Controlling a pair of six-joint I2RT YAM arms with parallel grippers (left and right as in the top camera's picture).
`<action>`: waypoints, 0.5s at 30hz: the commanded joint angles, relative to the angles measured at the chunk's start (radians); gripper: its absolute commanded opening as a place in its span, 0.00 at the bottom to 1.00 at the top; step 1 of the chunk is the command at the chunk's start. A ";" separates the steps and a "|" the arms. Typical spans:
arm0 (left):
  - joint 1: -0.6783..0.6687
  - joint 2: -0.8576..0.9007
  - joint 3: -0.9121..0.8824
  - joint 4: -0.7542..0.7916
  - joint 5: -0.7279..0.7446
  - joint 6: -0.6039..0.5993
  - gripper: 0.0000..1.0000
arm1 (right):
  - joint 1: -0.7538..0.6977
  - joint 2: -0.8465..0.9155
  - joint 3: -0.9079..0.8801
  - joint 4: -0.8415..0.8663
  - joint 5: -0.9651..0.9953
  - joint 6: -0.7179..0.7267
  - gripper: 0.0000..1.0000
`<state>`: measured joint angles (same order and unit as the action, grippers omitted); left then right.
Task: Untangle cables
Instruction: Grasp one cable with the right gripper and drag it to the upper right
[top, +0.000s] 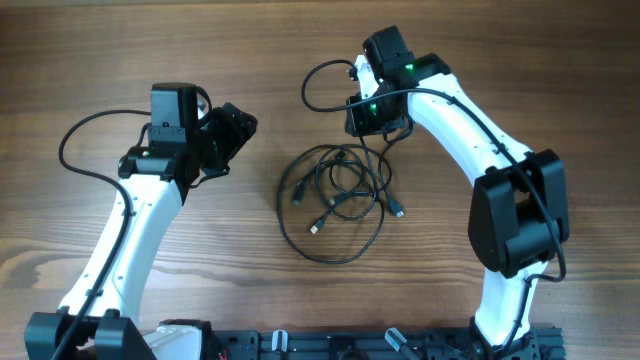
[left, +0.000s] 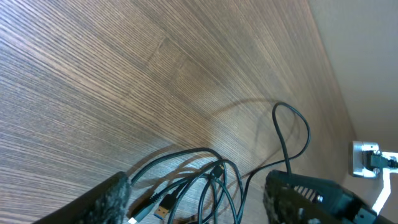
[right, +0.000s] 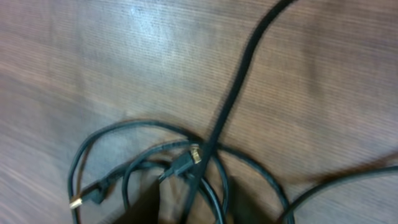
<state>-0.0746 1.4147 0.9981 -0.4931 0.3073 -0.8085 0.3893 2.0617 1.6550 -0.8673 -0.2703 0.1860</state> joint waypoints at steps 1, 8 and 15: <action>0.005 -0.006 -0.002 0.002 -0.013 0.004 1.00 | 0.000 -0.002 0.010 0.021 -0.018 -0.002 0.06; 0.005 -0.006 -0.002 0.002 -0.013 0.004 1.00 | -0.042 -0.127 0.556 -0.431 -0.011 -0.120 0.04; 0.005 -0.006 -0.002 0.002 -0.013 0.004 1.00 | -0.039 -0.142 1.072 -0.571 -0.101 -0.100 0.04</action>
<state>-0.0746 1.4147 0.9977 -0.4934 0.3065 -0.8097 0.3462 1.9285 2.6301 -1.4437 -0.2768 0.0952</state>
